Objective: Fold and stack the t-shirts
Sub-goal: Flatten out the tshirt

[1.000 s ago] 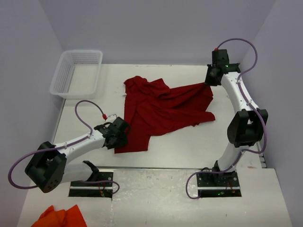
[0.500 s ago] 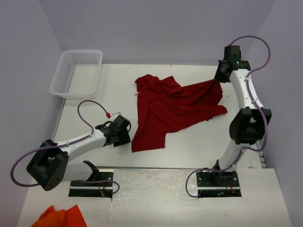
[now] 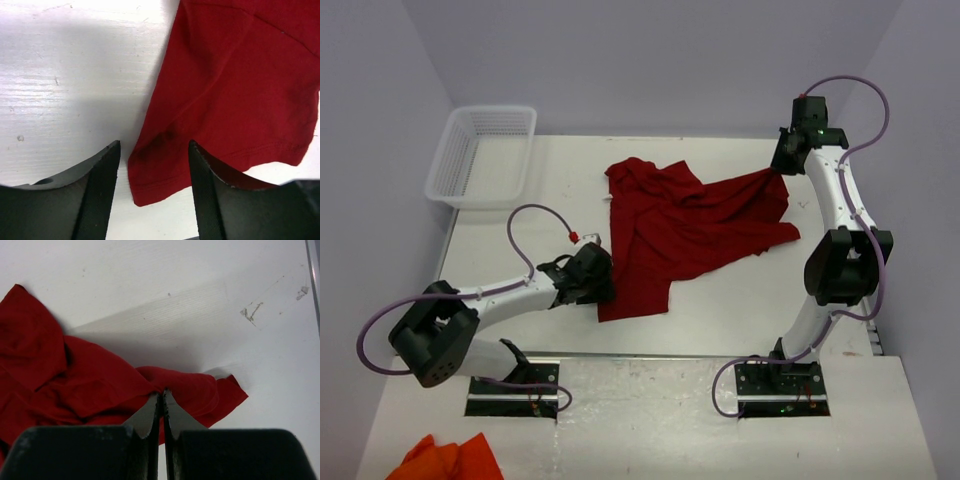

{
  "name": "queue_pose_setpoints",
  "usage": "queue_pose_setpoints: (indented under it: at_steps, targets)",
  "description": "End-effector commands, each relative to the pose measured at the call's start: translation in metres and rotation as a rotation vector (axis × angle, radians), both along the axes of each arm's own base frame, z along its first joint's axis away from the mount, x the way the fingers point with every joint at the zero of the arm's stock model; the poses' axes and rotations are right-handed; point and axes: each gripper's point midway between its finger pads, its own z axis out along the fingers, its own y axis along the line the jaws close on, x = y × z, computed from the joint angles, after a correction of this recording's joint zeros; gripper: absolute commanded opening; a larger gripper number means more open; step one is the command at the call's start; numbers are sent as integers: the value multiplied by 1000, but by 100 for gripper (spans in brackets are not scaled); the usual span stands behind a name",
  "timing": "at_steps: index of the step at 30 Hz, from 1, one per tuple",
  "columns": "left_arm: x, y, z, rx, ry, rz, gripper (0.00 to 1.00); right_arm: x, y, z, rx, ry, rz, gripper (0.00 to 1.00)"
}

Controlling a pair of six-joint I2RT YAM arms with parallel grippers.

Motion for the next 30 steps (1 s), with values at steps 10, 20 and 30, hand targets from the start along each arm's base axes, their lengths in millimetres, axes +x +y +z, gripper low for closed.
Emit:
queue_pose_setpoints:
  at_steps: [10,20,30]
  targets:
    - [-15,-27,-44,2,109,-90,9,-5,7,16,13,-40,32,0]
    - [33,-28,48,17,-146,-38,0,-8,9,27,-2,-54,39,0]
    - [12,42,181,-28,-362,142,0,-11,24,9,-5,-18,53,0]
